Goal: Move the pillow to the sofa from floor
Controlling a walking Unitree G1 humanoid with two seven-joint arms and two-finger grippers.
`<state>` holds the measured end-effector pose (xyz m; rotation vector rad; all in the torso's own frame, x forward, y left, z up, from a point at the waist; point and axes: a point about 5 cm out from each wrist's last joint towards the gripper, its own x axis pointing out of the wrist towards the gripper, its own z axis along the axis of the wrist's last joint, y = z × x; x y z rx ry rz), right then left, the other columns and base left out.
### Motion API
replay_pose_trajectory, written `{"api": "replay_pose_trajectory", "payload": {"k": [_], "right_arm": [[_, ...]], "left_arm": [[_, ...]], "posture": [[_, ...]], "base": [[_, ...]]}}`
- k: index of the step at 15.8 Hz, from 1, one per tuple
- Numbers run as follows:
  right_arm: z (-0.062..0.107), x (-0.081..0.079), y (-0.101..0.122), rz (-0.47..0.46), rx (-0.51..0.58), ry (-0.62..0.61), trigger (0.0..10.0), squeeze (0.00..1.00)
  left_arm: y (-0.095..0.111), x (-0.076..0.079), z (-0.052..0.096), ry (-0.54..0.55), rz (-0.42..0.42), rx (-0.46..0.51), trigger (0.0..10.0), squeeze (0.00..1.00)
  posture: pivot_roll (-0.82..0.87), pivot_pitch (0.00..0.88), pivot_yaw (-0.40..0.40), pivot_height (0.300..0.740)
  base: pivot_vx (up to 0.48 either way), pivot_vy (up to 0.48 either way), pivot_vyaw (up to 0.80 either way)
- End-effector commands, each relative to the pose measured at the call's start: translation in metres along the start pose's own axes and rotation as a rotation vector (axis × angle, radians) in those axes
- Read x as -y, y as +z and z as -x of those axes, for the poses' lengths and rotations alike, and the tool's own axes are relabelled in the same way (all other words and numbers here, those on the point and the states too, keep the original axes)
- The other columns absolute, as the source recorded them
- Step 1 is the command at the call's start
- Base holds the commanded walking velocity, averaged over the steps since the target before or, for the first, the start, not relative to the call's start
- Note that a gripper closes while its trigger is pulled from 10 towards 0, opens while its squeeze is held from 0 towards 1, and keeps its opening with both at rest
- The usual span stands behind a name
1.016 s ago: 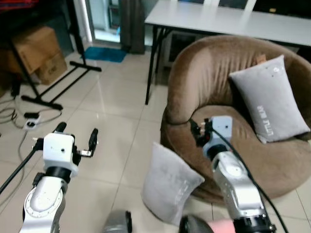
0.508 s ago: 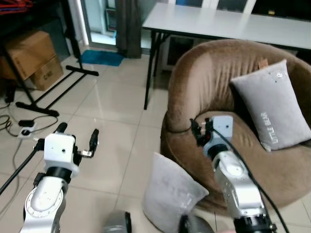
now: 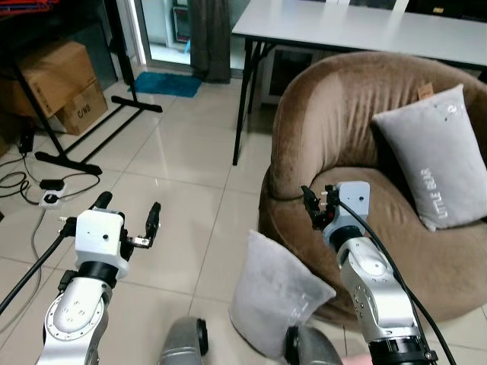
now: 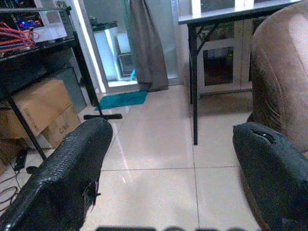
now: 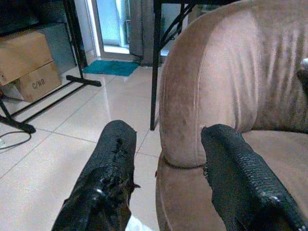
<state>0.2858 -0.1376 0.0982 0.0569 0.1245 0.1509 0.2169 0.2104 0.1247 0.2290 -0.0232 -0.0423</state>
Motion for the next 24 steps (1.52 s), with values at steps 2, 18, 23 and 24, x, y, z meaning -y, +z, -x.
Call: {"api": "replay_pose_trajectory", "payload": {"k": [2,18,23,24], "right_arm": [[0.0014,0.0039,0.0004,-0.012,0.003,-0.007,10.0,0.00],[0.0006,0.0082,-0.0068,0.024,-0.035,-0.030,10.0,0.00],[0.0023,0.0093,-0.0075,0.015,-0.027,-0.041,10.0,0.00],[0.0023,0.0095,-0.0074,0.013,-0.027,-0.044,10.0,0.00]], "left_arm": [[0.0005,0.0012,0.0014,-0.015,-0.019,-0.005,10.0,0.00],[0.0000,0.0034,0.0017,-0.045,-0.020,-0.002,10.0,0.00],[0.0010,0.0012,-0.0006,-0.050,-0.033,0.004,10.0,0.00],[0.0013,0.0009,-0.0012,-0.052,-0.034,0.005,10.0,0.00]], "posture": [[0.06,0.000,-0.025,0.586],[0.06,0.000,-0.024,0.571],[0.05,0.000,-0.013,0.571],[0.05,0.000,-0.010,0.571]], "base": [[0.000,0.000,0.00],[0.206,0.000,-0.08],[0.324,0.000,0.00],[0.322,0.000,0.00]]}}
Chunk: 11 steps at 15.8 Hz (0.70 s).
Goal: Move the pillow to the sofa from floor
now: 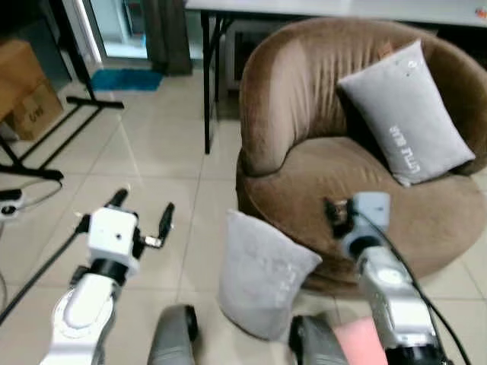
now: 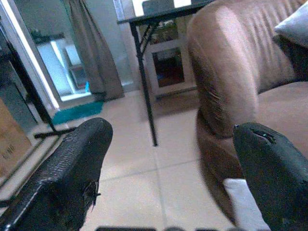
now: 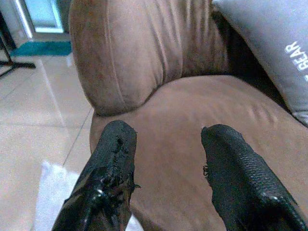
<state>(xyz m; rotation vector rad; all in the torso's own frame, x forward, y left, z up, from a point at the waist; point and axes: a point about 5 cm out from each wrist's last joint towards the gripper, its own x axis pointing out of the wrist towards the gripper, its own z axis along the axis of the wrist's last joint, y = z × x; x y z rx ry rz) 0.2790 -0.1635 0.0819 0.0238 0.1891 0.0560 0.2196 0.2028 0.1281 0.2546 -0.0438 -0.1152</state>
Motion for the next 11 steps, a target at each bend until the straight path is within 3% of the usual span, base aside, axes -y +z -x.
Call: {"api": "replay_pose_trajectory", "payload": {"k": [1,4,11], "right_arm": [[-0.0041,-0.0160,0.0089,-0.010,0.038,0.051,10.0,0.00],[-0.0031,-0.0134,0.0086,-0.008,0.039,0.039,10.0,0.00],[-0.0077,-0.0123,0.0076,-0.016,0.010,0.073,10.0,0.00]], "left_arm": [[-0.0036,-0.0056,0.0019,0.016,-0.009,-0.023,10.0,0.00],[-0.0034,-0.0058,-0.0004,0.010,-0.017,-0.017,10.0,0.00],[-0.0032,-0.0052,-0.0006,0.029,-0.029,-0.014,10.0,0.00]], "posture": [[0.05,0.000,-0.010,0.571],[0.04,0.000,-0.003,0.571],[0.05,0.000,-0.012,0.571]], "base": [[0.319,0.000,0.00],[0.296,0.000,0.00],[0.000,0.000,0.00]]}}
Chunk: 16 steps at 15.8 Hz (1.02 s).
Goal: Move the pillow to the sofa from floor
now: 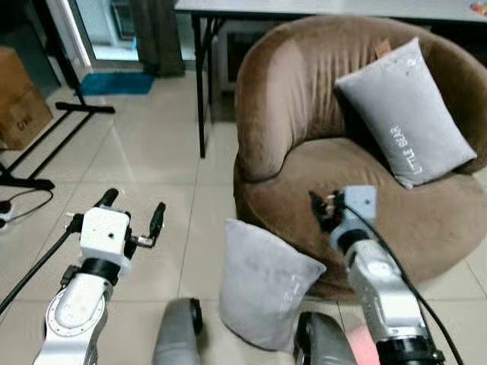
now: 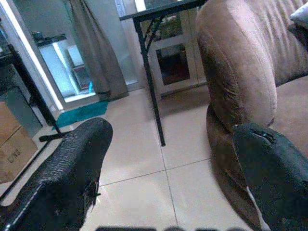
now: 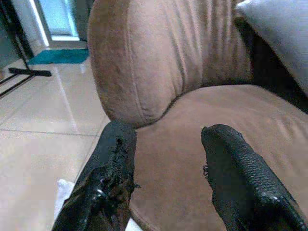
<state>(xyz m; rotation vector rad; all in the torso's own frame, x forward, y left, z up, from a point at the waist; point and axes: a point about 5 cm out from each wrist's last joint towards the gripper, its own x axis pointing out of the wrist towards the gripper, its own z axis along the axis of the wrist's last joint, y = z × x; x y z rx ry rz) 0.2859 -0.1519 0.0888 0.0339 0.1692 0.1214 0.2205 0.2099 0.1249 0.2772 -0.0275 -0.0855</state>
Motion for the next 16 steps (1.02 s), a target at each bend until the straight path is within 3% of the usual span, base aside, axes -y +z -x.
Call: {"api": "replay_pose_trajectory", "payload": {"k": [1,10,15,16], "right_arm": [[-0.0018,-0.0018,0.0001,-0.020,-0.006,0.011,10.0,0.00],[-0.0010,-0.0012,-0.0017,-0.007,-0.016,0.004,10.0,0.00],[-0.0027,-0.0061,-0.0039,-0.025,-0.024,0.034,10.0,0.00],[-0.0035,-0.0098,-0.0060,-0.041,-0.031,0.068,10.0,0.05]], "left_arm": [[0.0018,0.0005,-0.0002,0.004,-0.007,0.007,10.0,0.00],[0.0007,0.0003,-0.0012,0.009,-0.016,-0.004,10.0,0.00],[0.0001,0.0018,-0.0008,0.005,-0.019,-0.009,10.0,0.00],[-0.0009,0.0028,-0.0003,-0.004,-0.020,-0.015,10.0,0.00]], "posture": [[0.05,0.000,-0.016,0.561],[0.05,0.000,-0.013,0.471],[0.05,0.000,-0.015,0.462],[0.05,0.000,-0.014,0.462]], "base": [[0.000,0.000,0.00],[0.000,0.000,0.00],[0.000,0.000,0.00],[0.000,0.000,0.00]]}}
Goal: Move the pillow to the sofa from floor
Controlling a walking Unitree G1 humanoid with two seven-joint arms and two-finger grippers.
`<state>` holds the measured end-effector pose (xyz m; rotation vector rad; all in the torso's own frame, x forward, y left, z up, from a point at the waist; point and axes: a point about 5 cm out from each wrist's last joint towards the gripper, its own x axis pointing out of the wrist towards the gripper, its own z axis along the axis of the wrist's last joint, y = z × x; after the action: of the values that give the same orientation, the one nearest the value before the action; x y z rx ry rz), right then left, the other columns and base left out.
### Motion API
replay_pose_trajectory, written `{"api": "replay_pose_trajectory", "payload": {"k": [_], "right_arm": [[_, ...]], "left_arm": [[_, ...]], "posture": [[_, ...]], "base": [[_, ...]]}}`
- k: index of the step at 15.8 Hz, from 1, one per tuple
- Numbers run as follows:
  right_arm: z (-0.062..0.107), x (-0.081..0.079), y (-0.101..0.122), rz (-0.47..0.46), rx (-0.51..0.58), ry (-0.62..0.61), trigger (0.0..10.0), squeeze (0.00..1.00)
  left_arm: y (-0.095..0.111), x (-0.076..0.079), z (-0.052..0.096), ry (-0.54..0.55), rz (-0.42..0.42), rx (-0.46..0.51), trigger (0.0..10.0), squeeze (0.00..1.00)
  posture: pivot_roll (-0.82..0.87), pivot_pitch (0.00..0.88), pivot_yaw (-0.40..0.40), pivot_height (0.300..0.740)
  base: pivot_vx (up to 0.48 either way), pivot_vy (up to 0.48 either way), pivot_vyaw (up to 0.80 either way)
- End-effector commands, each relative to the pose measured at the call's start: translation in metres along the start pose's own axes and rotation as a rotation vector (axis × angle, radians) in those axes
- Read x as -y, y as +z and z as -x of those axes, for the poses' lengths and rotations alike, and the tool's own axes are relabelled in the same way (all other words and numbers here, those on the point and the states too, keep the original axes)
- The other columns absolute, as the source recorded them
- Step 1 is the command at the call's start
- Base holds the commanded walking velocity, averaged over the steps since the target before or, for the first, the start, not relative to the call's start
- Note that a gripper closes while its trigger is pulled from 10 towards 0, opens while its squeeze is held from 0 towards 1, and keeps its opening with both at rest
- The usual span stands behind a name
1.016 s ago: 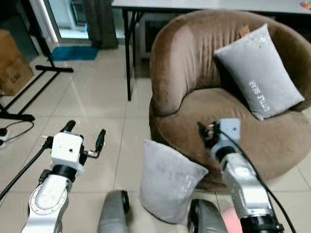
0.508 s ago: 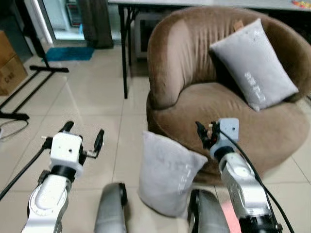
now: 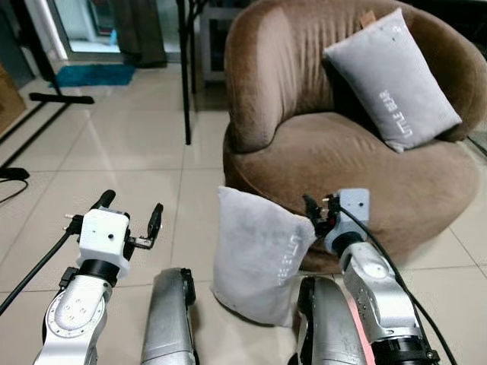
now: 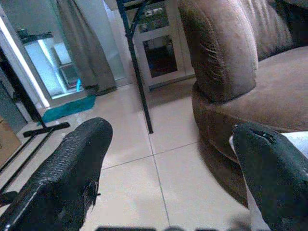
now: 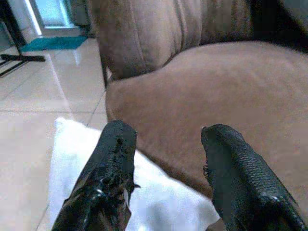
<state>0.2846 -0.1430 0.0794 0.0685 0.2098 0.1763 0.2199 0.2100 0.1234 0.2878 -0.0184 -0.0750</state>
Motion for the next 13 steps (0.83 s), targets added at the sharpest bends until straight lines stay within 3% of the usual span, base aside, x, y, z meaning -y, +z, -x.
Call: {"api": "replay_pose_trajectory", "payload": {"k": [1,3,5,6,7,9,10,11,12,13], "right_arm": [[-0.004,-0.003,0.001,-0.029,0.003,0.036,10.0,1.00],[-0.009,0.001,-0.007,-0.029,-0.033,0.030,10.0,1.00],[-0.025,0.015,-0.026,0.009,-0.177,0.024,10.0,1.00],[-0.036,0.027,-0.029,-0.072,-0.231,-0.028,10.0,1.00],[-0.036,0.027,-0.029,-0.072,-0.231,-0.028,10.0,1.00],[-0.046,0.046,-0.021,-0.230,-0.216,-0.158,10.0,1.00],[-0.047,0.049,-0.019,-0.258,-0.208,-0.181,10.0,1.00],[-0.049,0.056,-0.016,-0.348,-0.193,-0.221,10.0,1.00],[-0.049,0.057,-0.019,-0.533,-0.198,-0.235,10.0,1.00],[-0.049,0.056,-0.022,-0.614,-0.204,-0.234,10.0,1.00]], "left_arm": [[0.000,0.004,-0.001,-0.033,-0.007,-0.013,10.0,0.00],[-0.002,0.008,0.000,-0.080,-0.003,-0.027,10.0,0.00],[-0.003,0.015,0.001,-0.194,0.001,-0.044,10.0,0.00],[-0.004,0.016,0.001,-0.285,0.000,-0.064,10.0,0.00],[-0.004,0.016,0.001,-0.285,0.000,-0.064,10.0,0.00],[-0.004,0.018,-0.001,-0.396,-0.042,-0.072,10.0,0.00],[-0.004,0.018,-0.001,-0.415,-0.051,-0.074,10.0,0.00],[-0.003,0.017,-0.001,-0.433,-0.053,-0.075,10.0,0.00],[-0.003,0.017,-0.002,-0.450,-0.046,-0.078,10.0,0.00],[-0.003,0.018,-0.002,-0.457,-0.044,-0.080,10.0,0.00]], "posture": [[0.05,0.000,-0.011,0.462],[0.05,0.000,-0.009,0.462],[0.05,0.000,0.006,0.462],[0.04,0.000,0.012,0.462],[0.04,0.000,0.012,0.462],[0.06,0.000,0.005,0.462],[0.06,0.000,0.004,0.462],[0.06,0.000,0.006,0.462],[0.05,0.000,0.013,0.462],[0.05,0.000,0.013,0.462]], "base": [[0.000,0.000,0.00],[0.000,0.000,0.00],[0.000,0.000,0.00],[0.000,0.000,0.00],[0.000,0.000,0.00],[0.000,0.000,0.00],[0.000,0.000,0.00],[0.000,0.000,0.00],[0.000,0.000,0.00],[0.000,0.000,0.00]]}}
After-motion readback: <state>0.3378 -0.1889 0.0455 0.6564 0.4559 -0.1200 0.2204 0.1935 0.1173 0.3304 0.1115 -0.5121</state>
